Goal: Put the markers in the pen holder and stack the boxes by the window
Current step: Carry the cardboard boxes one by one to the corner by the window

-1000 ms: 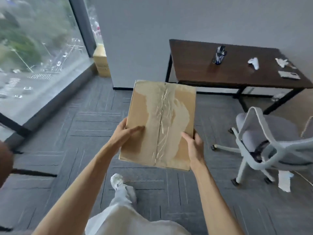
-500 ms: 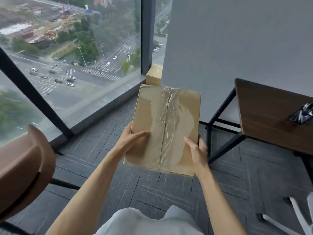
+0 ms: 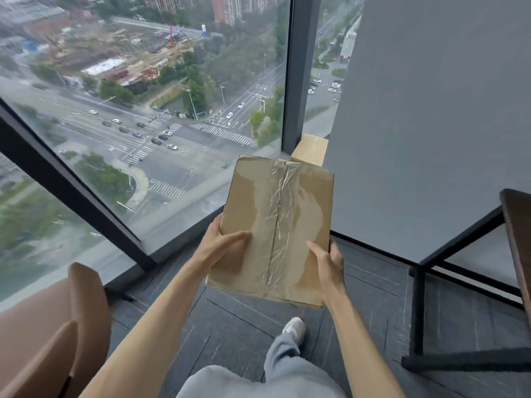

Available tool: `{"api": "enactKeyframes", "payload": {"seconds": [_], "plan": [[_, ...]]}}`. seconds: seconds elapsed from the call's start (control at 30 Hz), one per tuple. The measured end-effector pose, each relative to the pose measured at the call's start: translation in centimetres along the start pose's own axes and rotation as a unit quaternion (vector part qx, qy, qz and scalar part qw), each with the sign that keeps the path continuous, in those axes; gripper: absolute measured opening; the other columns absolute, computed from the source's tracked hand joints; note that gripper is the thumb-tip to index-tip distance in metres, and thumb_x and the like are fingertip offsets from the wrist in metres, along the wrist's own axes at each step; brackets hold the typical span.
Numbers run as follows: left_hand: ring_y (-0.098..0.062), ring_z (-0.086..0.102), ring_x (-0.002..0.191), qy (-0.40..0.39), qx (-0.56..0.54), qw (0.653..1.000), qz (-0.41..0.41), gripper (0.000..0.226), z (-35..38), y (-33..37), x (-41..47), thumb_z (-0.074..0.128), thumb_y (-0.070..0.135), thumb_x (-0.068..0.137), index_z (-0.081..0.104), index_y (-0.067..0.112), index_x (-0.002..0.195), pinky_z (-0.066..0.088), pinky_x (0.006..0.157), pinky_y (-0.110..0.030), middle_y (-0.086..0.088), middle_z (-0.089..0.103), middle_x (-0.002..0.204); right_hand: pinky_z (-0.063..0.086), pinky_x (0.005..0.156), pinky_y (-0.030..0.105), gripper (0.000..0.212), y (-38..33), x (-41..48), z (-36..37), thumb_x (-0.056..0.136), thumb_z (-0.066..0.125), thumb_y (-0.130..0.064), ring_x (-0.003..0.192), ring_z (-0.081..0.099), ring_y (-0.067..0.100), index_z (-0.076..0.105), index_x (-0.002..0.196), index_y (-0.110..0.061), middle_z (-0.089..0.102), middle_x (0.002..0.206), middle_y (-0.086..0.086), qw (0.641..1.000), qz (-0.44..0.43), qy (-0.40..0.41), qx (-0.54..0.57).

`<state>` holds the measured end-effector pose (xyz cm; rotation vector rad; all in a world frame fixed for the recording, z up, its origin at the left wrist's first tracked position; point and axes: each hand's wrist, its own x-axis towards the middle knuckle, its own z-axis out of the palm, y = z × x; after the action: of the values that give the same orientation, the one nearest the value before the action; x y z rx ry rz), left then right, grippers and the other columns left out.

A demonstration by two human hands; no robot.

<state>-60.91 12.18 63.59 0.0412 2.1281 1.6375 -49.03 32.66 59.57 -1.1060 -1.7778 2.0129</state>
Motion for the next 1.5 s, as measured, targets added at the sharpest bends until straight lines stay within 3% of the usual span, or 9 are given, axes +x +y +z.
{"api": "enactKeyframes", "payload": {"seconds": [0.13, 0.23, 0.33, 0.47, 0.83, 0.97, 1.2, 1.4, 1.5], "plan": [[-0.013, 0.068, 0.094, 0.019, -0.006, 1.0, -0.022, 0.065, -0.6, 2.4, 7.7, 0.085, 0.034, 0.073, 0.051, 0.027, 0.127, 0.052, 0.072, -0.028, 0.006, 0.068, 0.109, 0.049, 0.073, 0.025, 0.031, -4.6, 7.6, 3.3, 0.089, 0.066, -0.026, 0.097, 0.064, 0.008, 0.062, 0.119, -0.031, 0.069, 0.107, -0.012, 0.999, -0.008, -0.032, 0.002], [-0.017, 0.068, 0.097, 0.028, -0.008, 0.999, -0.042, 0.07, -1.1, 3.5, 12.6, 0.086, 0.039, 0.07, 0.049, 0.028, 0.129, 0.055, 0.081, -0.037, 0.004, 0.067, 0.112, 0.051, 0.079, 0.028, 0.04, -6.9, 12.2, 5.1, 0.087, 0.066, -0.03, 0.1, 0.065, 0.008, 0.061, 0.127, -0.031, 0.07, 0.11, -0.012, 0.999, -0.01, -0.047, -0.026], [-0.017, 0.068, 0.097, 0.023, -0.015, 0.998, -0.048, 0.07, -1.3, 4.3, 17.2, 0.086, 0.039, 0.071, 0.051, 0.025, 0.13, 0.055, 0.078, -0.035, 0.003, 0.068, 0.113, 0.054, 0.087, 0.034, 0.044, -8.5, 16.3, 6.8, 0.085, 0.067, -0.033, 0.103, 0.065, 0.012, 0.06, 0.128, -0.032, 0.07, 0.111, -0.011, 0.997, 0.0, -0.053, -0.048], [-0.017, 0.069, 0.096, 0.017, -0.033, 0.998, -0.058, 0.071, -1.8, 5.5, 23.5, 0.087, 0.041, 0.067, 0.054, 0.025, 0.128, 0.056, 0.08, -0.035, 0.002, 0.069, 0.114, 0.055, 0.085, 0.033, 0.041, -10.7, 21.5, 9.6, 0.088, 0.067, -0.029, 0.102, 0.066, 0.014, 0.06, 0.128, -0.029, 0.071, 0.112, -0.008, 0.997, 0.008, -0.049, -0.066], [-0.006, 0.067, 0.081, -0.068, -0.036, 0.995, -0.069, 0.053, -5.8, 10.6, 45.0, 0.081, 0.018, 0.078, 0.053, 0.022, 0.123, 0.049, 0.054, -0.013, 0.008, 0.068, 0.101, 0.052, 0.065, 0.019, 0.039, -15.1, 36.2, 20.5, 0.093, 0.063, -0.019, 0.094, 0.068, 0.006, 0.059, 0.131, -0.027, 0.071, 0.109, -0.011, 0.996, 0.029, 0.008, -0.082], [-0.006, 0.065, 0.082, -0.09, -0.006, 0.992, -0.087, 0.057, -5.5, 12.0, 51.5, 0.081, 0.016, 0.079, 0.05, 0.021, 0.127, 0.048, 0.055, -0.015, 0.008, 0.066, 0.1, 0.057, 0.08, 0.031, 0.044, -15.5, 40.6, 22.9, 0.093, 0.062, -0.018, 0.101, 0.067, 0.011, 0.056, 0.136, -0.029, 0.07, 0.113, -0.011, 0.995, 0.052, 0.041, -0.072], [-0.003, 0.062, 0.085, -0.151, 0.056, 0.981, -0.11, 0.048, -0.9, 15.7, 63.5, 0.075, 0.022, 0.085, 0.048, 0.026, 0.125, 0.045, 0.06, -0.016, 0.007, 0.065, 0.108, 0.051, 0.101, 0.041, 0.045, -17.9, 51.4, 22.6, 0.095, 0.055, -0.016, 0.113, 0.063, 0.013, 0.056, 0.138, -0.028, 0.068, 0.124, -0.011, 0.992, 0.092, 0.072, -0.038], [-0.006, 0.062, 0.089, -0.159, 0.089, 0.977, -0.114, 0.038, 7.7, 18.0, 75.7, 0.061, 0.027, 0.094, 0.047, 0.027, 0.129, 0.046, 0.068, -0.023, 0.008, 0.065, 0.111, 0.051, 0.097, 0.042, 0.042, -19.2, 64.5, 20.0, 0.09, 0.059, -0.028, 0.107, 0.063, 0.013, 0.054, 0.132, -0.033, 0.067, 0.116, -0.015, 0.985, 0.12, 0.107, -0.062], [-0.01, 0.062, 0.095, -0.171, 0.096, 0.971, -0.137, 0.049, 11.4, 18.5, 80.4, 0.062, 0.036, 0.087, 0.047, 0.029, 0.134, 0.047, 0.076, -0.029, 0.006, 0.065, 0.116, 0.053, 0.093, 0.043, 0.041, -19.7, 69.8, 19.0, 0.084, 0.064, -0.036, 0.1, 0.064, 0.014, 0.053, 0.122, -0.026, 0.066, 0.111, -0.009, 0.978, 0.15, 0.115, -0.089]]}}
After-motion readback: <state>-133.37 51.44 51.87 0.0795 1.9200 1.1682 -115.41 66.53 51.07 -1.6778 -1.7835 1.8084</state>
